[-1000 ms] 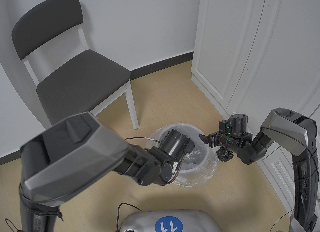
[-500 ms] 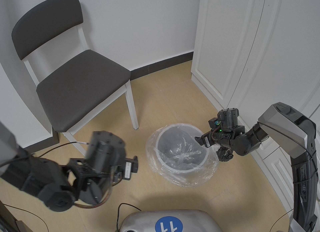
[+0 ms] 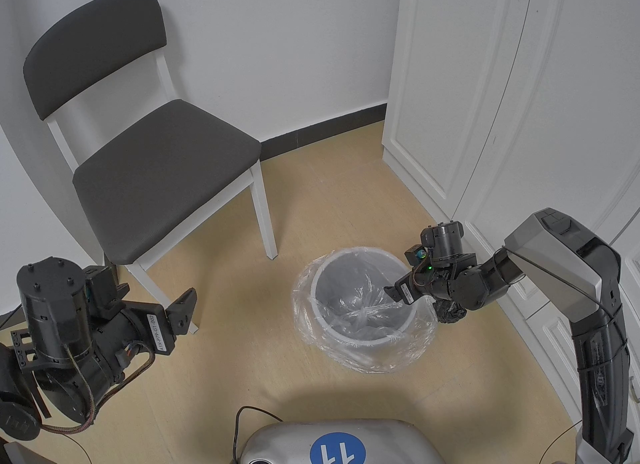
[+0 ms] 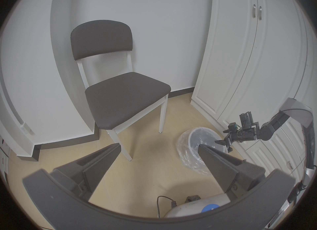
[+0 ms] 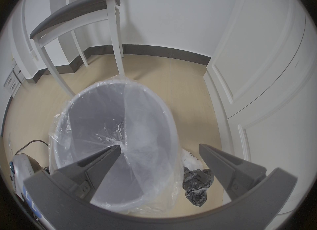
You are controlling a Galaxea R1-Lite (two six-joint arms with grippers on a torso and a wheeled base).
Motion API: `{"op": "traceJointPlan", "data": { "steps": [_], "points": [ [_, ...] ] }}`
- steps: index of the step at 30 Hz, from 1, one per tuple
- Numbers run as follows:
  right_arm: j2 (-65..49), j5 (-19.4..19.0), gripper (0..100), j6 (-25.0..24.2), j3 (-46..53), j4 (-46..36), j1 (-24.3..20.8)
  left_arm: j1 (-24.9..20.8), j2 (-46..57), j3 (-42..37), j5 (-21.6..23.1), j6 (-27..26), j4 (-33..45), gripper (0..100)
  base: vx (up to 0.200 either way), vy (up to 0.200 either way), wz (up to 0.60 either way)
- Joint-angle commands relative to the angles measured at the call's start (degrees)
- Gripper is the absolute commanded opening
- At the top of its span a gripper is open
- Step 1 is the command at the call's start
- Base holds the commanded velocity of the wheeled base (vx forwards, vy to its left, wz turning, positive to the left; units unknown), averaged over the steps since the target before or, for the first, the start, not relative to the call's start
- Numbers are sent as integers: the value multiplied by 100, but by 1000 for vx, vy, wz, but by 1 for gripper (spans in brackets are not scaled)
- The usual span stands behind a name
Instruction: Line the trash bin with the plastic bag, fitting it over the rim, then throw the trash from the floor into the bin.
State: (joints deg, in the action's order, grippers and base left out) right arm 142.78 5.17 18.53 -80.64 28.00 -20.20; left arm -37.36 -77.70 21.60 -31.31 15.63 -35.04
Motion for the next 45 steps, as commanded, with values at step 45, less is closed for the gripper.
{"op": "traceJointPlan", "data": {
  "steps": [45],
  "points": [
    [523,-1018,100,-1879,-883,-313,1141,317,62,-262,336,-34,-56,100,0,0,0]
  ]
}}
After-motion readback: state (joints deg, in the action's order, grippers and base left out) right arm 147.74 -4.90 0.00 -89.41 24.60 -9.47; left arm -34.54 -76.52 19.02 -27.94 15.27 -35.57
